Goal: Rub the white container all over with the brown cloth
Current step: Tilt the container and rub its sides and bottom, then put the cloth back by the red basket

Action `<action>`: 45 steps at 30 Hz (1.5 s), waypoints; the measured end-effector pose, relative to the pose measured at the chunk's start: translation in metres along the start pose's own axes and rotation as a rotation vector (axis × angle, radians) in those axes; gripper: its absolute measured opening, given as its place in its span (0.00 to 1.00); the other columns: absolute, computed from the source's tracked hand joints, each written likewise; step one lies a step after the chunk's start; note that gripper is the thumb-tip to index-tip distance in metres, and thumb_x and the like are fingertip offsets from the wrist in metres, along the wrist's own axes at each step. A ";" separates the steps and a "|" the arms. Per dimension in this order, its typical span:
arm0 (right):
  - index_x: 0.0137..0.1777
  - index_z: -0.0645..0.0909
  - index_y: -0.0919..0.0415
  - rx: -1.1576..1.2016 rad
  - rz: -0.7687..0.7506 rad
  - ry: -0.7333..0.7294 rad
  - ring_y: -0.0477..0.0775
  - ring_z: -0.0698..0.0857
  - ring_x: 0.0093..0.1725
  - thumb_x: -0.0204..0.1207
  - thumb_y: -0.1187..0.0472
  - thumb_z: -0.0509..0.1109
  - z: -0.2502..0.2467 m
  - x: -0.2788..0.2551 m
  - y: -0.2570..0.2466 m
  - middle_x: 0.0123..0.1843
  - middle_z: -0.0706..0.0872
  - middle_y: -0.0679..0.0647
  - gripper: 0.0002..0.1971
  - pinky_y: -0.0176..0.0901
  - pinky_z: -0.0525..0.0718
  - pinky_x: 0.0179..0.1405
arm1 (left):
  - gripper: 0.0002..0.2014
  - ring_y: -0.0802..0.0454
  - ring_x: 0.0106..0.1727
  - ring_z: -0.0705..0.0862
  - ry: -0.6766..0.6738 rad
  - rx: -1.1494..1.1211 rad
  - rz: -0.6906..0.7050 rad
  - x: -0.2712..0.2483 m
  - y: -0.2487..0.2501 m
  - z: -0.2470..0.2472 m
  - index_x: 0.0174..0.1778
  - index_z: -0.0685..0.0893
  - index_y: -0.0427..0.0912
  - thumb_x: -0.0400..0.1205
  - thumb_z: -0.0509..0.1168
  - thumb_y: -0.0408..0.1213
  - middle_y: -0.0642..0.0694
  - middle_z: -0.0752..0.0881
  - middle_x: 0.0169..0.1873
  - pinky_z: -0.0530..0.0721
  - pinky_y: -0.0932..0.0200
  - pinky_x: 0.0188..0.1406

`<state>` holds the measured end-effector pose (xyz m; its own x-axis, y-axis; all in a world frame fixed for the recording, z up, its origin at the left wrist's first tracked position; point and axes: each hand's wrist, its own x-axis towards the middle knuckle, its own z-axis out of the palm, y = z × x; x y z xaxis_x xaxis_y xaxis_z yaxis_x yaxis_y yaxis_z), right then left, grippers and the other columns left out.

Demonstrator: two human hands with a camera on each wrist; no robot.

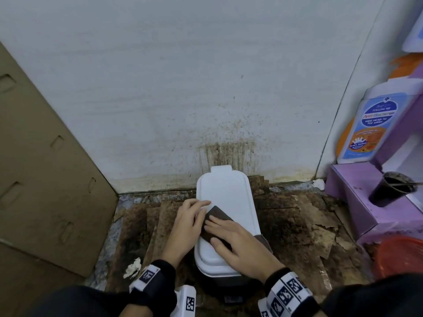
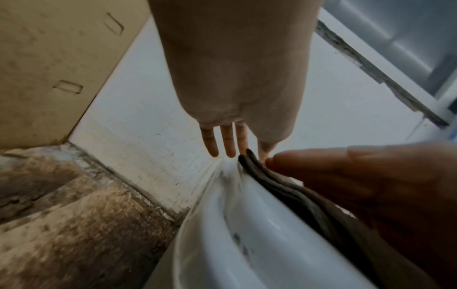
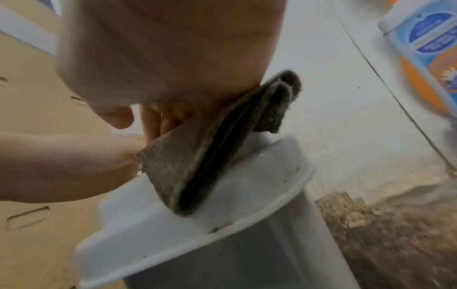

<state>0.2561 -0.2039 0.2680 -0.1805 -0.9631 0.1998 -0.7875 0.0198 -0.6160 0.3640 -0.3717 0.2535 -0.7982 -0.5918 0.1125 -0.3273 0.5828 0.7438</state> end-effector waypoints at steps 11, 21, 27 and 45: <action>0.69 0.82 0.46 -0.067 0.283 0.440 0.36 0.75 0.68 0.85 0.53 0.69 0.009 -0.055 0.033 0.64 0.79 0.34 0.14 0.40 0.76 0.68 | 0.03 0.54 0.60 0.69 -0.131 0.286 0.198 0.014 0.012 0.006 0.59 0.79 0.54 0.91 0.64 0.42 0.57 0.75 0.61 0.76 0.50 0.65; 0.48 0.83 0.43 -0.029 0.348 0.414 0.34 0.77 0.57 0.82 0.34 0.63 -0.003 -0.059 0.035 0.46 0.82 0.32 0.16 0.39 0.66 0.63 | 0.02 0.54 0.45 0.82 0.022 -0.115 0.165 -0.004 0.039 -0.014 0.56 0.74 0.48 0.94 0.59 0.38 0.53 0.81 0.44 0.75 0.65 0.40; 0.45 0.88 0.47 0.286 0.418 0.464 0.44 0.85 0.51 0.83 0.42 0.70 -0.026 -0.061 0.028 0.43 0.87 0.45 0.12 0.49 0.84 0.54 | 0.03 0.56 0.46 0.85 0.102 -0.217 0.030 -0.005 0.046 -0.019 0.56 0.77 0.49 0.93 0.60 0.42 0.55 0.85 0.45 0.83 0.54 0.43; 0.42 0.86 0.68 0.149 0.615 0.344 0.46 0.78 0.33 0.82 0.35 0.67 -0.277 -0.207 0.115 0.32 0.83 0.61 0.32 0.47 0.72 0.35 | 0.13 0.52 0.62 0.88 -0.413 -0.564 -0.012 0.048 0.230 0.125 0.68 0.76 0.47 0.92 0.61 0.27 0.44 0.86 0.62 0.86 0.65 0.53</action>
<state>0.0394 0.0718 0.3674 -0.7601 -0.6498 -0.0035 -0.3992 0.4712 -0.7865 0.1873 -0.1962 0.3481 -0.9596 -0.2713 -0.0740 -0.1137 0.1339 0.9844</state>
